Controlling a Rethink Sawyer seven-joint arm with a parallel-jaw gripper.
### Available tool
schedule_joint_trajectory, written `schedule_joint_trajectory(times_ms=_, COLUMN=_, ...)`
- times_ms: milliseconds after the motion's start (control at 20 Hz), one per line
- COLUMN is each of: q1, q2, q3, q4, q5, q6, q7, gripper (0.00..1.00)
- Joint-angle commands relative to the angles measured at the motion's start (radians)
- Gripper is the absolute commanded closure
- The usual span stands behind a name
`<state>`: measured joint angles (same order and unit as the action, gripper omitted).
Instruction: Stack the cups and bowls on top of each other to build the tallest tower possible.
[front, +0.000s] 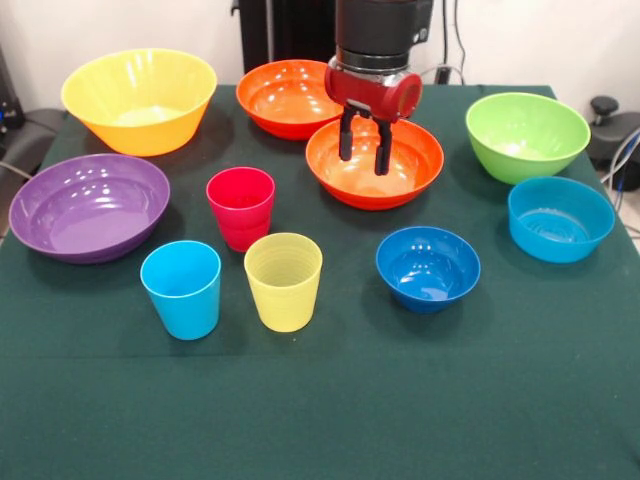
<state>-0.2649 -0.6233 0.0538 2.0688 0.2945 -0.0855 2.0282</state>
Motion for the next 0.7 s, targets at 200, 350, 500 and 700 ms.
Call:
schedule_joint_trajectory(times_ms=200, q1=-0.014, q2=-0.053, q3=0.024, q4=0.038, q5=-0.125, q6=0.085, q7=0.051, gripper=0.00)
schedule_joint_trajectory(times_ms=350, q1=-0.006, q2=-0.058, q3=0.035, q4=0.048, q5=-0.141, q6=0.091, q7=0.068, gripper=0.00)
schedule_joint_trajectory(times_ms=500, q1=0.037, q2=-0.042, q3=0.030, q4=0.050, q5=-0.136, q6=0.063, q7=0.101, gripper=0.00)
schedule_joint_trajectory(times_ms=700, q1=0.092, q2=-0.023, q3=0.019, q4=0.029, q5=-0.111, q6=0.054, q7=0.125, gripper=0.00)
